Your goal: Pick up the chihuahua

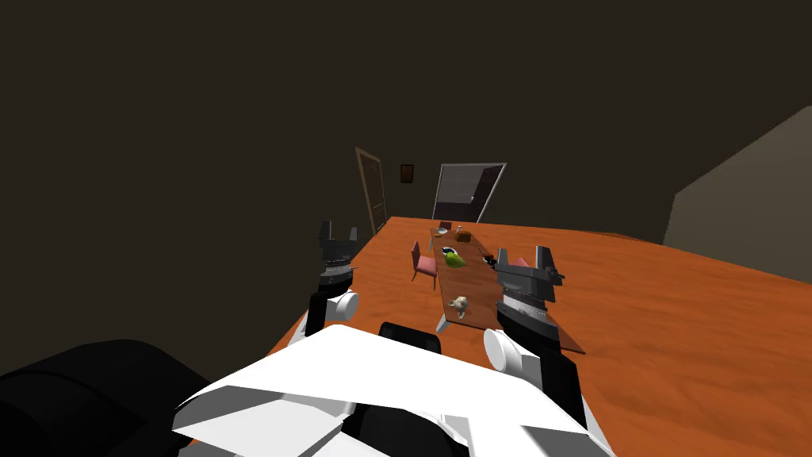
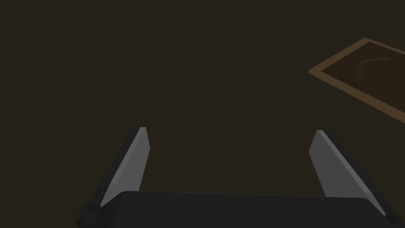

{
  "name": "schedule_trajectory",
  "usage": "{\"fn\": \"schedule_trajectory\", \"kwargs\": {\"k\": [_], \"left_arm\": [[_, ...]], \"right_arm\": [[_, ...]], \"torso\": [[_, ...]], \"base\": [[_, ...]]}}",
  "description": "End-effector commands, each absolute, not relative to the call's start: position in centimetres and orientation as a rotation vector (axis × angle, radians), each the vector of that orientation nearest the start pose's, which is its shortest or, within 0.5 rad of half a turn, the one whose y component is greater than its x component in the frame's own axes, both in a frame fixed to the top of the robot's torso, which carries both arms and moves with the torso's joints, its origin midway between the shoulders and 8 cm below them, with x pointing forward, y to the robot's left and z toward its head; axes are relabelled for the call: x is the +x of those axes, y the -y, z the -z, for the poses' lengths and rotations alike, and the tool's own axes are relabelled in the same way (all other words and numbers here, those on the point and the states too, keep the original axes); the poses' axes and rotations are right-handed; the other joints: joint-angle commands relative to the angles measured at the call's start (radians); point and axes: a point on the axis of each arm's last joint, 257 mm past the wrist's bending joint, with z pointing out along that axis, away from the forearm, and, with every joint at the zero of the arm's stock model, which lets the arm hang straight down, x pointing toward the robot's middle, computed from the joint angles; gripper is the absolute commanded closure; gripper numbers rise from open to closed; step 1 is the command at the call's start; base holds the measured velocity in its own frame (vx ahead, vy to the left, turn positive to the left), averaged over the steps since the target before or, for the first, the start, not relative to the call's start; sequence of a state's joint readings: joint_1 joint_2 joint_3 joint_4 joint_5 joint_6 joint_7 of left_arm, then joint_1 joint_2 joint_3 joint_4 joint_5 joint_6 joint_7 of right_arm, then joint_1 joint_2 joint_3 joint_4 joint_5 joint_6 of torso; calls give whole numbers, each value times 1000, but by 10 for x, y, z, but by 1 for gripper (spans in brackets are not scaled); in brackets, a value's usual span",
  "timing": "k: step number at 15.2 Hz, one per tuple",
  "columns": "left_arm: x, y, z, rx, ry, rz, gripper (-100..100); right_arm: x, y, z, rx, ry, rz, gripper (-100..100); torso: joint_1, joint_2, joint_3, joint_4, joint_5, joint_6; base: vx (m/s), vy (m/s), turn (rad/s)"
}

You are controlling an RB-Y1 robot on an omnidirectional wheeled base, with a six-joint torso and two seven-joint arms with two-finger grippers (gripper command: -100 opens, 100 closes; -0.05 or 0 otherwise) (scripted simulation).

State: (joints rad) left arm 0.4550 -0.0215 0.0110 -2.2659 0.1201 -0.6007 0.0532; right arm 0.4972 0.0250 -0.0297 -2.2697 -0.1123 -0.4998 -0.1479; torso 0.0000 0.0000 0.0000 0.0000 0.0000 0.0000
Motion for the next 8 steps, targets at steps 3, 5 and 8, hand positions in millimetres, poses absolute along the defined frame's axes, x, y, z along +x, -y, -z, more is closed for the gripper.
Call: {"fn": "schedule_trajectory", "kwargs": {"k": [3, 5, 8], "left_arm": [[328, -294, -50, -658, -409, 1453, 0], [328, -294, -50, -658, -409, 1453, 0], [328, -294, -50, -658, -409, 1453, 0]], "right_arm": [[348, 304, -12, 791, -536, -1491, -100], [352, 305, -6, 798, -562, -1498, -100], [361, 311, 10, 832, -607, -1513, -100]], "torso": [[-1, 1, 0, 0, 0, 0], [-2, 1, 1, 0, 0, 0], [-3, 2, 1, 0, -1, -1]], "base": [[-11, -14, 90], [-19, -28, 85], [-28, -35, 154]]}}
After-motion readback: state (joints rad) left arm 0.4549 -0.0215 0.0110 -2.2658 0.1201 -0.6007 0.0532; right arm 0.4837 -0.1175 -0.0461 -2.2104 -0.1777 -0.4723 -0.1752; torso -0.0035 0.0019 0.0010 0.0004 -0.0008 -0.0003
